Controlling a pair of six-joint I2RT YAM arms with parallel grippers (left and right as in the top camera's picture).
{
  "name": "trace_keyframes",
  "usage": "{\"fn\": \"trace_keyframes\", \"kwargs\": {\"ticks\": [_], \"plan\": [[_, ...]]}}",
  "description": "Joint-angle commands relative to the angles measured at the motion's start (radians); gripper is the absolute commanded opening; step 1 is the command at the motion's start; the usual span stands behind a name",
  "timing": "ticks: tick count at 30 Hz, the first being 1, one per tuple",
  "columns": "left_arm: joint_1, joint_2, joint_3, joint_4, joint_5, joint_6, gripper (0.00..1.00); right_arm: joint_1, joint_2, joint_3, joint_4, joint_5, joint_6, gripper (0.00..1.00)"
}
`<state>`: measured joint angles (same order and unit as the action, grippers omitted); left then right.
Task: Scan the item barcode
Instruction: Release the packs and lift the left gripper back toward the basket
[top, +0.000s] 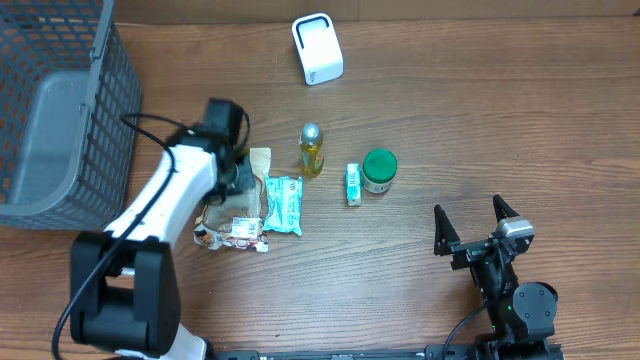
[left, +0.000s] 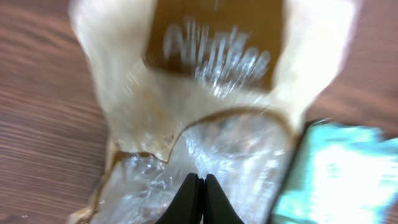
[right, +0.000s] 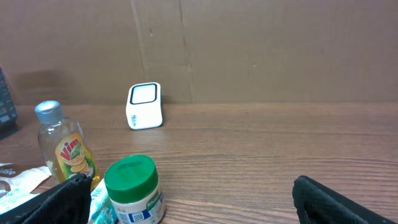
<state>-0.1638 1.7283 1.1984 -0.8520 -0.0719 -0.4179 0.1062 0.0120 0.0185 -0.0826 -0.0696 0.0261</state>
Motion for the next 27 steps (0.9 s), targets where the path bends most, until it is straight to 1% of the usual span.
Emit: {"fn": "trace_keyframes", "kwargs": {"ticks": [1,7,12,13,14,15,16,17,18,19,27], "plan": [[0.031,-0.072,0.108,-0.017,0.047,0.008,0.04,0.005,-0.009,-0.011,0.002,0.013,-0.001,1.00],[0.126,-0.100,0.187,-0.034,0.039,0.031,0.06,0.005,-0.009,-0.011,0.002,0.013,-0.001,1.00],[0.212,-0.099,0.193,-0.045,0.039,0.037,0.14,0.005,-0.009,-0.011,0.002,0.013,-0.001,1.00],[0.227,-0.099,0.193,-0.045,0.039,0.037,0.19,0.005,-0.009,-0.011,0.002,0.013,-0.001,1.00],[0.238,-0.099,0.193,-0.045,0.039,0.037,0.29,0.005,-0.009,-0.011,0.002,0.013,-0.001,1.00],[0.248,-0.099,0.193,-0.045,0.039,0.037,0.36,0.005,-0.009,-0.011,0.002,0.013,-0.001,1.00],[0.257,-0.099,0.193,-0.046,0.039,0.037,0.47,0.005,-0.009,-0.011,0.002,0.013,-0.001,1.00],[0.262,-0.099,0.193,-0.051,0.039,0.037,0.60,0.005,-0.009,-0.011,0.002,0.013,-0.001,1.00],[0.263,-0.099,0.193,-0.058,0.039,0.037,0.83,0.005,-0.009,-0.011,0.002,0.013,-0.001,1.00],[0.262,-0.099,0.192,-0.061,0.039,0.037,1.00,0.005,-0.009,-0.011,0.002,0.013,-0.001,1.00],[0.262,-0.099,0.192,-0.060,0.039,0.037,1.00,0.005,-0.009,-0.011,0.002,0.013,-0.001,1.00]]}}
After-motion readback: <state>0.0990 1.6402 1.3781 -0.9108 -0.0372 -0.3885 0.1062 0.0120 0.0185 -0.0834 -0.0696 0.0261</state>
